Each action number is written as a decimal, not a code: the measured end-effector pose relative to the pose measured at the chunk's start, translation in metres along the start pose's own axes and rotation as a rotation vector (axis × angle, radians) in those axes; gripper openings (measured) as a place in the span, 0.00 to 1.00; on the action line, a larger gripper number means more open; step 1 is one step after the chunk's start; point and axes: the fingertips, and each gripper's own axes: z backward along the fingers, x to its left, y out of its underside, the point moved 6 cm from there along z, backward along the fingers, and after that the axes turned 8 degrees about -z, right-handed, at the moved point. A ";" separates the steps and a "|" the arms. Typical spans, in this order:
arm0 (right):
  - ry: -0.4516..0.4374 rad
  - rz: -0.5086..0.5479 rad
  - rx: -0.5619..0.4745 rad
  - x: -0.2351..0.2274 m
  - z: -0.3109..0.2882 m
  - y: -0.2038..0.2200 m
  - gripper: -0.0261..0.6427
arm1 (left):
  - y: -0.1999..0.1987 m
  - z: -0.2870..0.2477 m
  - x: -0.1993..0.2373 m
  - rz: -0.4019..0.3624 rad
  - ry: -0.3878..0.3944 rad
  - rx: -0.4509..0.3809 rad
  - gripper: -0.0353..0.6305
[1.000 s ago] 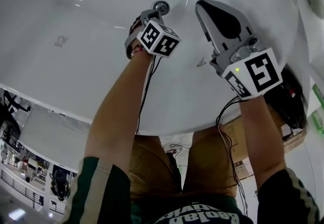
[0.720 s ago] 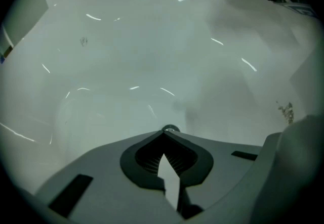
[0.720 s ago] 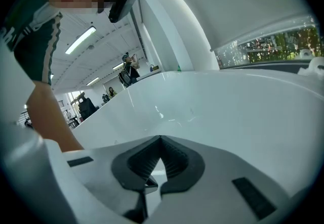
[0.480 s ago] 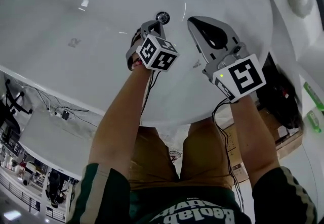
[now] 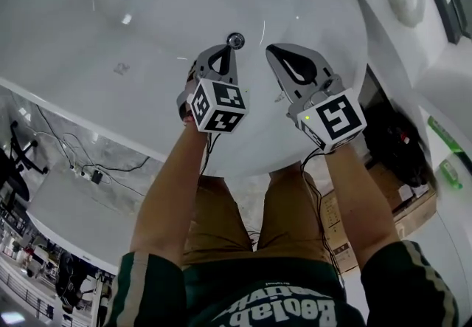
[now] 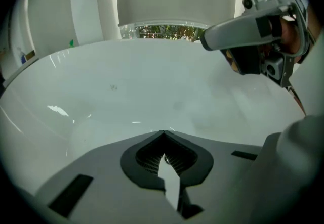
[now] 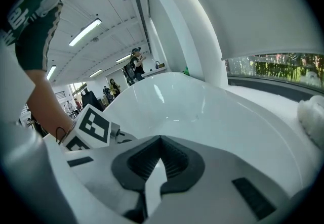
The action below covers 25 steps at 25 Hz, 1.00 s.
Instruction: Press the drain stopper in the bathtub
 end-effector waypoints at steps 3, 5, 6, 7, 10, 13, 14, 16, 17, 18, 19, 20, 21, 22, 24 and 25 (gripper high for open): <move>-0.007 0.017 -0.009 0.009 0.008 -0.012 0.06 | -0.015 0.028 0.007 0.006 -0.013 -0.051 0.06; -0.005 0.020 -0.009 0.015 0.016 -0.020 0.06 | -0.025 0.049 0.009 0.017 -0.017 -0.077 0.06; -0.001 0.019 -0.010 0.018 0.020 -0.024 0.06 | -0.031 0.059 0.010 0.023 -0.021 -0.091 0.06; 0.002 0.017 -0.012 0.021 0.022 -0.029 0.06 | -0.035 0.070 0.012 0.029 -0.026 -0.107 0.06; 0.002 0.020 -0.031 0.037 0.027 -0.048 0.06 | -0.049 0.103 0.023 0.038 -0.051 -0.159 0.06; -0.004 0.040 -0.045 0.055 0.036 -0.070 0.06 | -0.063 0.135 0.031 0.036 -0.066 -0.207 0.06; -0.004 0.046 -0.047 0.061 0.040 -0.077 0.06 | -0.068 0.145 0.034 0.041 -0.066 -0.221 0.06; 0.001 0.051 -0.053 0.072 0.049 -0.093 0.06 | -0.080 0.166 0.040 0.052 -0.068 -0.249 0.06; 0.005 0.052 -0.058 0.077 0.054 -0.102 0.06 | -0.086 0.177 0.044 0.054 -0.071 -0.263 0.06; 0.009 0.055 -0.063 0.082 0.059 -0.111 0.06 | -0.092 0.188 0.047 0.054 -0.074 -0.276 0.06; 0.010 0.059 -0.067 0.088 0.064 -0.120 0.06 | -0.097 0.199 0.049 0.054 -0.076 -0.288 0.06; 0.010 0.066 -0.071 0.093 0.069 -0.128 0.06 | -0.102 0.210 0.050 0.054 -0.077 -0.296 0.06; 0.009 0.076 -0.075 0.098 0.075 -0.136 0.06 | -0.105 0.221 0.050 0.053 -0.078 -0.303 0.06; 0.008 0.088 -0.081 0.102 0.080 -0.145 0.06 | -0.108 0.230 0.049 0.052 -0.080 -0.311 0.06; 0.014 0.112 -0.098 0.107 0.087 -0.162 0.06 | -0.115 0.248 0.051 0.048 -0.092 -0.332 0.06; 0.020 0.118 -0.108 0.110 0.091 -0.170 0.06 | -0.118 0.257 0.051 0.048 -0.098 -0.344 0.06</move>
